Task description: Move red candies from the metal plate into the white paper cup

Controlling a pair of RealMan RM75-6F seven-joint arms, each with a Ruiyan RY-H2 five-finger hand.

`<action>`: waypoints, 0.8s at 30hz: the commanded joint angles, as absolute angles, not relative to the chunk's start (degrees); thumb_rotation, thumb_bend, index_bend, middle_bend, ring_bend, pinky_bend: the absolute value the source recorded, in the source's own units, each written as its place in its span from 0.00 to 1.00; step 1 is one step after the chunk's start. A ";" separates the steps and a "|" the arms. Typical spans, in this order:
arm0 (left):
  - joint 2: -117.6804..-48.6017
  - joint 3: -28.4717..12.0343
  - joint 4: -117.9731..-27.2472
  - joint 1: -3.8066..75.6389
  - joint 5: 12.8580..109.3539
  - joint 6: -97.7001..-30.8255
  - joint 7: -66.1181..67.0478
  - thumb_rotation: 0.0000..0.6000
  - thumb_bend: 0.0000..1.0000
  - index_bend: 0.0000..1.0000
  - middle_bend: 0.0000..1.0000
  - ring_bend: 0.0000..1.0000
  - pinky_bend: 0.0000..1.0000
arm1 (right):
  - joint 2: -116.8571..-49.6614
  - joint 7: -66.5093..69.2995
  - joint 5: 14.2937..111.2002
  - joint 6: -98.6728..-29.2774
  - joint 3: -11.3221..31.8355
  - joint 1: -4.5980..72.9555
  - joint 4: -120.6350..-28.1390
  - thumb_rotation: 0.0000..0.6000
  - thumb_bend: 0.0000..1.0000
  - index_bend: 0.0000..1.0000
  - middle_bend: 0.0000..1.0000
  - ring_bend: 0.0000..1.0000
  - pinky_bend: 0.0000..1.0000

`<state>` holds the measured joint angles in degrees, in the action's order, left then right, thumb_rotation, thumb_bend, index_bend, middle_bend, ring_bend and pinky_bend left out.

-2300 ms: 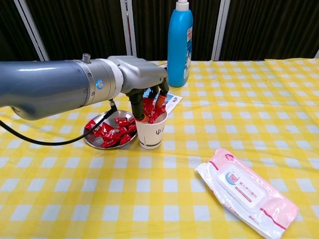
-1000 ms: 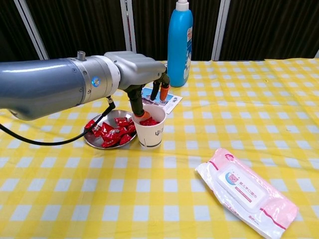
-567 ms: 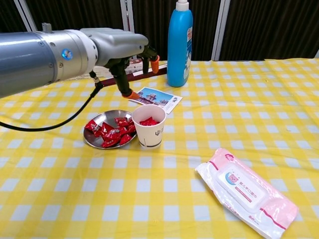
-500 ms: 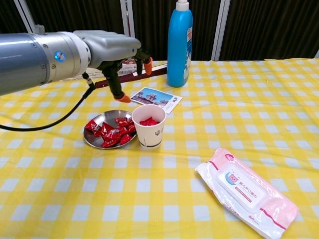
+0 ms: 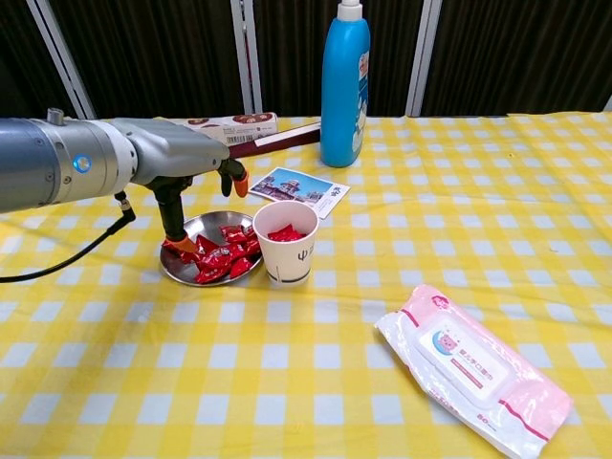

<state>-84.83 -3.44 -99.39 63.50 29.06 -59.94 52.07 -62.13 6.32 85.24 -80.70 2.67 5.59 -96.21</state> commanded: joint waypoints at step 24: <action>-93.22 -2.56 -89.38 64.58 25.55 -58.14 54.06 1.00 0.20 0.24 0.20 0.84 0.90 | -61.84 6.86 84.85 -80.48 2.80 5.62 -96.48 1.00 0.39 0.00 0.00 0.00 0.00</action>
<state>-93.07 -2.59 -89.59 64.57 25.72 -58.20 53.97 -61.83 6.87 84.84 -80.49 2.80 5.62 -96.47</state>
